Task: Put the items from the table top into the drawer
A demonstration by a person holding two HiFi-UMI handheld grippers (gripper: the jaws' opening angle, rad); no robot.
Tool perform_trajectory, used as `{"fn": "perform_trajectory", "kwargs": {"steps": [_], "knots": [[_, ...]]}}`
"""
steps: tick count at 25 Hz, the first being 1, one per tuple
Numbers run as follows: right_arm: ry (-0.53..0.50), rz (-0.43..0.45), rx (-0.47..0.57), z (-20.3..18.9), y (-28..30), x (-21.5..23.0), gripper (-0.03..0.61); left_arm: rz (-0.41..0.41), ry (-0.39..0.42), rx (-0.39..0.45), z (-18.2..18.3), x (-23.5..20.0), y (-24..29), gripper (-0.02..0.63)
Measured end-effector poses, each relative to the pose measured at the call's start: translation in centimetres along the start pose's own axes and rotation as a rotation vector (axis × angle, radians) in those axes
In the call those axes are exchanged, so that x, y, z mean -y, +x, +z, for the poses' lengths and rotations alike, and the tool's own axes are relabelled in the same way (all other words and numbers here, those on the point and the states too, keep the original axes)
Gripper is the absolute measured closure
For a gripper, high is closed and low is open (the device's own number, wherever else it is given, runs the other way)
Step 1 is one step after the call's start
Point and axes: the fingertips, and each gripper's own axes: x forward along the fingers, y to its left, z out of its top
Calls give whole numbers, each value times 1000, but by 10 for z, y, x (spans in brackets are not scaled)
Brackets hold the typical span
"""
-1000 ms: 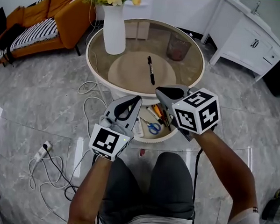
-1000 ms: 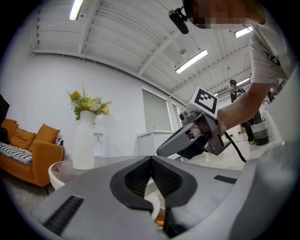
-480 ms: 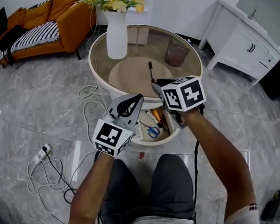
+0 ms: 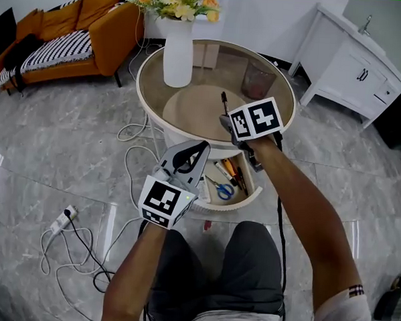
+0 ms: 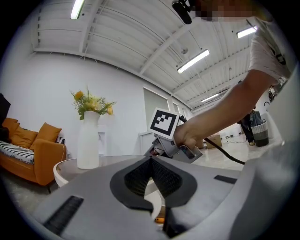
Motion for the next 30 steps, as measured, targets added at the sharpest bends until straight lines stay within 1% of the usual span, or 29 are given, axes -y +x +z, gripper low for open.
{"fn": "perform_trajectory", "kwargs": {"steps": [4,8,13,19,24,30], "knots": [[3,-24,-21,-4,12,3,428,1,2,-6,-2,-2,-6,614],[-5,-8,-35,-6,14,4,434,14,6,-7,-3,-5,-9,614],[-58,4,-49,-6,13,-2,523,22,1,-15,-7,-5,-12,614],[-83,3,-48,-7,11,-3,529,28,-1,-17,-7,-4,-14,614],[-98,-1,-17,-7,6,-1,531,30,-2,-25,-9,-1,-12,614],[-102,41,36,-5,-12,-4,531,38,-4,-21,-9,0,-4,614]]}}
